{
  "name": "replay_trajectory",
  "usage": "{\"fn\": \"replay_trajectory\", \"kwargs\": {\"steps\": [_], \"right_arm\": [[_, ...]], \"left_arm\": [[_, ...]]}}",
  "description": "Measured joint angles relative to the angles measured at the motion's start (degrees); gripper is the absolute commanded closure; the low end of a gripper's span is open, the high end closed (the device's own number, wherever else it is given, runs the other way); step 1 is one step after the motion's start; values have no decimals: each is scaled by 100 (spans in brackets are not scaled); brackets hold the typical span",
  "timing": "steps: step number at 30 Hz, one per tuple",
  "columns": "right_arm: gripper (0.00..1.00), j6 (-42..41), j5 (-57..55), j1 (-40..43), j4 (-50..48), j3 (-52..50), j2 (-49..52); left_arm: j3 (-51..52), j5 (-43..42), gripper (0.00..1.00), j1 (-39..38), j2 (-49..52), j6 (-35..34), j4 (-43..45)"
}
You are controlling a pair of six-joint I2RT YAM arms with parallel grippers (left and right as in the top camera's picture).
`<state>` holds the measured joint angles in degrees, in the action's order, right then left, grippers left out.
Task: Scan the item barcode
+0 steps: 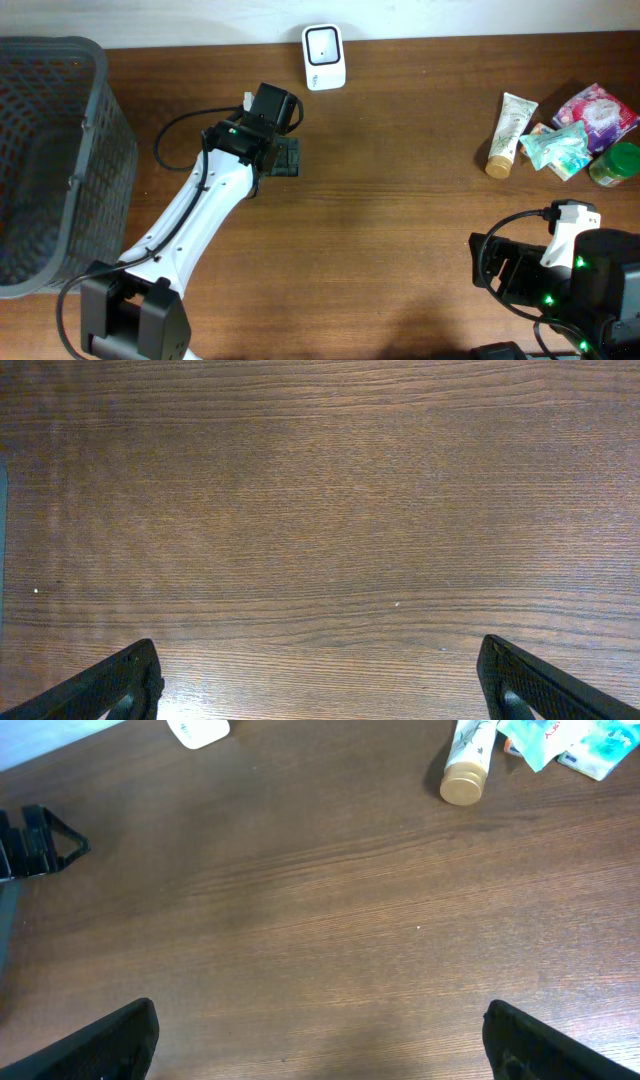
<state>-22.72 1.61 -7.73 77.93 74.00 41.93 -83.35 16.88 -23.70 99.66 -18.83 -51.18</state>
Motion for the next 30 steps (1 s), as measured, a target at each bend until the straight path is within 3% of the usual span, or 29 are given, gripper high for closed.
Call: {"fn": "replay_trajectory", "kwargs": {"steps": [6, 14, 20, 23, 30], "right_arm": [[1, 2, -205, 127, -323, -811, -503], [1, 955, 116, 269, -2673, -3217, -2695], [1, 1132, 234, 271, -4221, -5143, -3974], [1, 1255, 400, 313, -4981, -5646, -4105], [1, 1635, 754, 793, -5709, -5947, -4105]], "left_arm": [[0, 0, 1, 0, 0, -2, -2], [0, 2, 1, 0, 0, 0, 0], [0, 2, 1, 0, 0, -2, 0], [0, 0, 1, 0, 0, 0, 2], [0, 2, 1, 0, 0, -2, 0]]}}
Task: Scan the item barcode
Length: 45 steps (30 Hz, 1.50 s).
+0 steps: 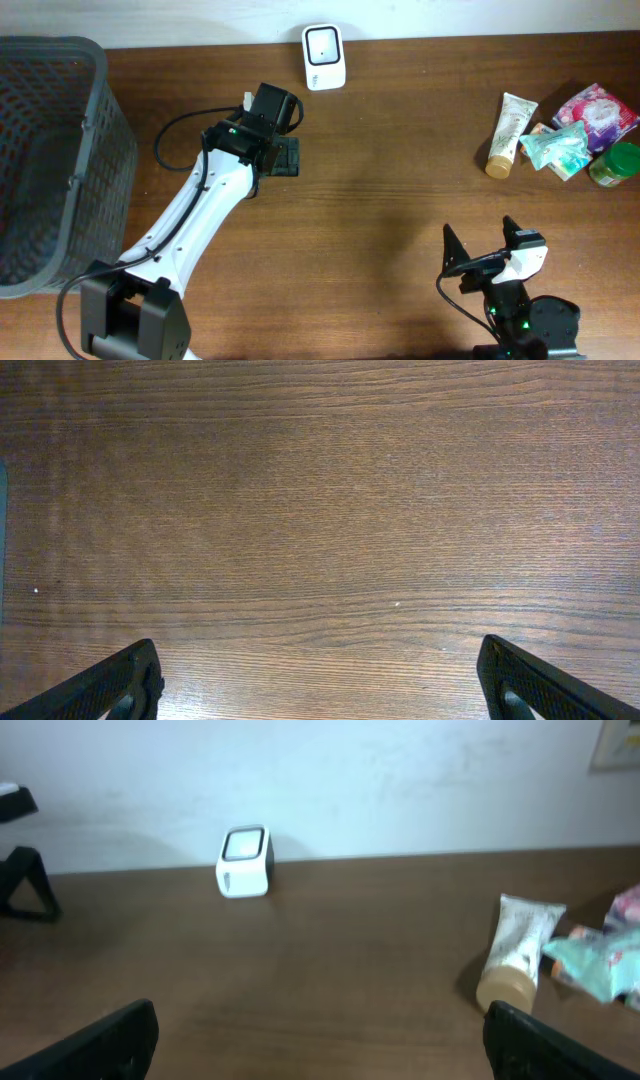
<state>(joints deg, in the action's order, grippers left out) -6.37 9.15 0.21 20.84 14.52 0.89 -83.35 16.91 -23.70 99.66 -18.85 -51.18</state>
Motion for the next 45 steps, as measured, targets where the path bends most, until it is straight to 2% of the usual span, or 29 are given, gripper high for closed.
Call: {"fn": "replay_trajectory", "kwargs": {"steps": [12, 23, 45], "right_arm": [[1, 35, 92, 20, -1788, -1309, -11], [1, 562, 87, 22, -1725, -1362, -11], [1, 579, 87, 20, -1725, -1362, -9]], "left_arm": [[0, 0, 1, 0, 0, 2, 0], [0, -2, 1, 0, 0, 2, 0], [0, -2, 1, 0, 0, 2, 0]]}}
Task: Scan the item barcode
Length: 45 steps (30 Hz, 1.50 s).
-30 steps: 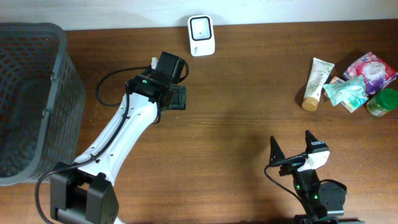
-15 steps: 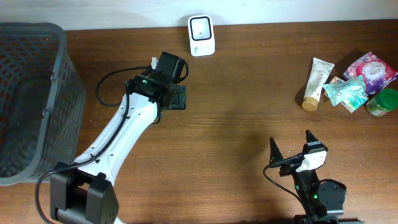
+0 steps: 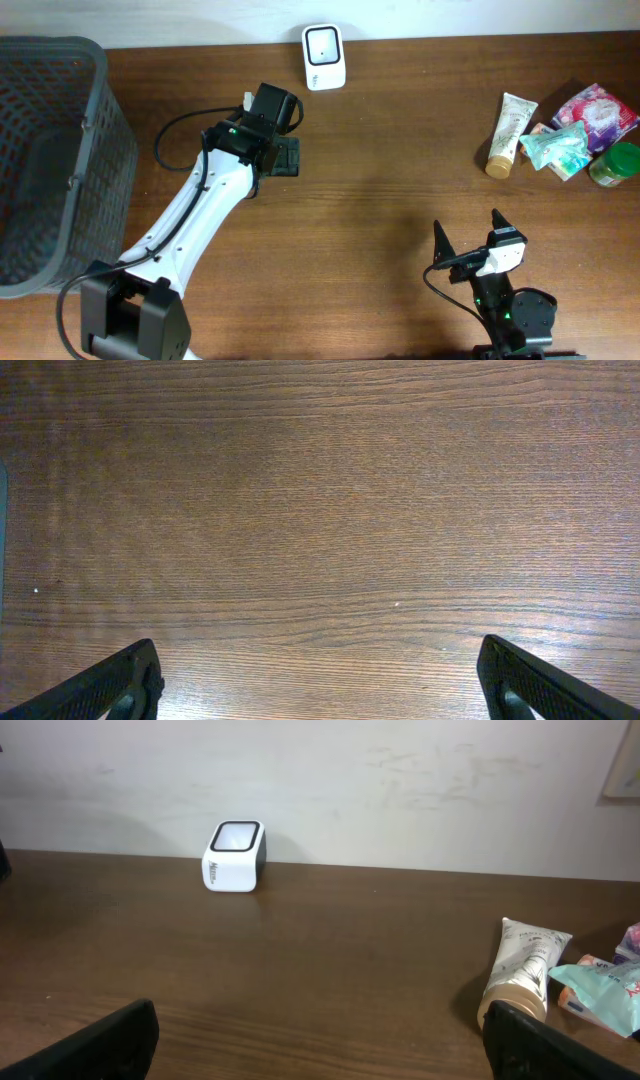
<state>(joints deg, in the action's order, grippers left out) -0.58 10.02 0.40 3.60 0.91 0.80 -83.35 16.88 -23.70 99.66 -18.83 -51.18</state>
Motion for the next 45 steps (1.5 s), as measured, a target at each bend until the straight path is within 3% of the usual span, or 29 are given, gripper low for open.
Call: {"fn": "replay_trajectory", "kwargs": {"steps": [8, 10, 13, 16, 22, 29, 38, 45], "right_arm": [[1, -7, 0, 0, 0, -2, -2], [1, -2, 2, 0, 0, -2, 0], [1, -4, 0, 2, -7, -2, 0], [1, -4, 2, 4, -2, -4, -9], [1, -4, 0, 4, -4, -7, -11], [1, -2, 0, 4, -2, -7, -15], [1, -2, 0, 4, -4, -7, -17], [1, -2, 0, 4, -4, -7, -22]], "left_arm": [[0, -157, 1, 0, 0, -2, -103], [160, -358, 1, 0, -76, -2, 251], [1187, -592, 1, -2, -667, -4, 1309], [2566, -649, 1, -2, -1578, 26, 2356], [4498, -686, 1, 227, -3600, 136, 3121], [6028, -793, 1, 627, -6826, 133, 3126], [6513, -1255, 1, 647, -7866, 225, 2942], [7873, -2282, 1, 1655, -9626, 708, 3797]]}}
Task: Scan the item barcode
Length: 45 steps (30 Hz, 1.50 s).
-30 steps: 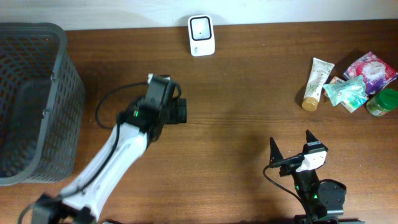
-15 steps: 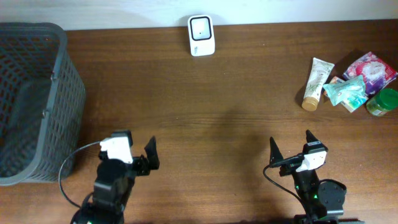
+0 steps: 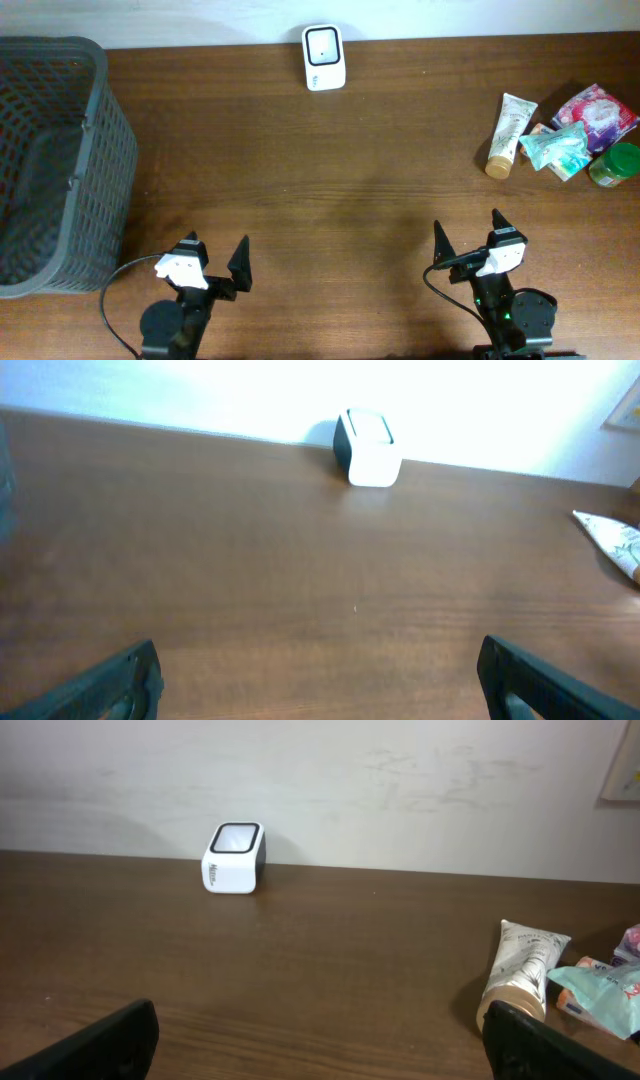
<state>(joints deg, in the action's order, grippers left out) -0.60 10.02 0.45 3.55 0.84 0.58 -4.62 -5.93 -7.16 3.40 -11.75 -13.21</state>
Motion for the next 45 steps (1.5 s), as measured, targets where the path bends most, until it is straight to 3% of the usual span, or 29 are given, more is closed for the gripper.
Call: {"fn": "replay_trajectory", "kwargs": {"steps": [6, 15, 45], "right_arm": [[1, -2, 0, 0, 0, 0, 0], [1, -2, 0, 0, 0, 0, 0], [1, -2, 0, 0, 0, 0, 0]], "left_arm": [[267, -72, 1, 330, -258, 669, 1095], [374, 516, 1, 507, -267, 772, 863], [374, 640, 1, 756, -267, 942, 850]]}}
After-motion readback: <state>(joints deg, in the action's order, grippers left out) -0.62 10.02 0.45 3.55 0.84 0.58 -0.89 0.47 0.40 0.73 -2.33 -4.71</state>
